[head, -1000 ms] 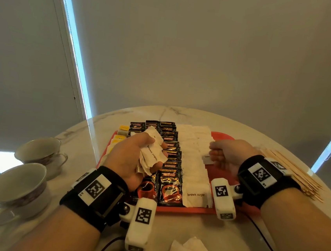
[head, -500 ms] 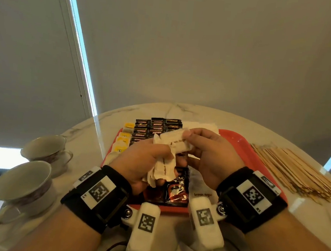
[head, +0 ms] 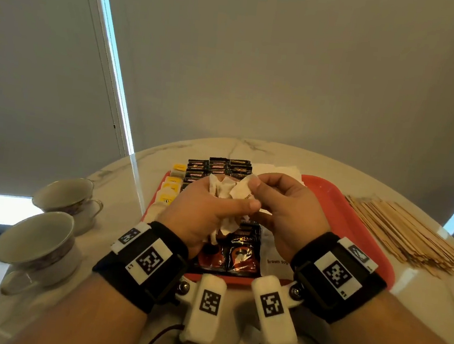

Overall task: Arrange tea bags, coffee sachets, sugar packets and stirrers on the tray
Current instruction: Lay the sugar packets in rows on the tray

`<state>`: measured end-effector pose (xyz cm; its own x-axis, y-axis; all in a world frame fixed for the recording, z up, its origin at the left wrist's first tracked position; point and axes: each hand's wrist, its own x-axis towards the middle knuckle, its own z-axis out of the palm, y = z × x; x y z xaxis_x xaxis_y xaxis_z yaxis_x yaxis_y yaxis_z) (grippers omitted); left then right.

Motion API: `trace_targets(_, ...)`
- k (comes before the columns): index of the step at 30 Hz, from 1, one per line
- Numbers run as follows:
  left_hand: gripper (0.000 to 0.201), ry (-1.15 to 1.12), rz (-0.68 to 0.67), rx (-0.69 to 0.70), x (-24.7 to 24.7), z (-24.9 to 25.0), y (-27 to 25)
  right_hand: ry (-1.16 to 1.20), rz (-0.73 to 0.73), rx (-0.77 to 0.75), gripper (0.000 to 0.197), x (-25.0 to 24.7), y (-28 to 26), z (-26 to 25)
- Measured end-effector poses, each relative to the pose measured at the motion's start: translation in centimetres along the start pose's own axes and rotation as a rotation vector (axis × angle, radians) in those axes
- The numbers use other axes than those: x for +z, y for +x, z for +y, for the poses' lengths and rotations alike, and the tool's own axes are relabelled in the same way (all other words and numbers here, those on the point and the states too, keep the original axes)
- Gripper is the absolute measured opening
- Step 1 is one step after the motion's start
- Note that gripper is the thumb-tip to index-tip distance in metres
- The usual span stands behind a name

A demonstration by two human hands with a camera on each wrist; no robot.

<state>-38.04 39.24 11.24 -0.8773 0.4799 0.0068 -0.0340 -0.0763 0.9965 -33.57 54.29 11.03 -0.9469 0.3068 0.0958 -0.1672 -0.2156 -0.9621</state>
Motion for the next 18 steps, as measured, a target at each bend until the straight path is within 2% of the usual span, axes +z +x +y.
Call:
trace_targets(2,0.031,0.009,0.092,0.014,-0.3,-0.3,0.3,-0.017,0.012,-0.013,0.016,0.1,0.1,0.1)
trace_targets(6,0.031,-0.132,0.223,-0.006,-0.6,0.4,0.3,-0.114,0.004,-0.039,0.012,-0.2,0.4,0.0)
trace_targets(9,0.016,-0.222,0.232,-0.011,-0.4,0.9,0.1,-0.206,-0.008,-0.015,0.019,-0.5,0.5,-0.1)
trace_targets(12,0.011,-0.260,0.234,-0.015,-0.2,1.1,-0.1,-0.278,-0.007,0.023,0.019,-0.7,0.6,-0.4)
trace_targets(18,0.006,-0.194,0.220,-0.027,-0.1,1.0,0.0,-0.331,-0.005,0.114,0.004,-1.8,0.9,-1.4)
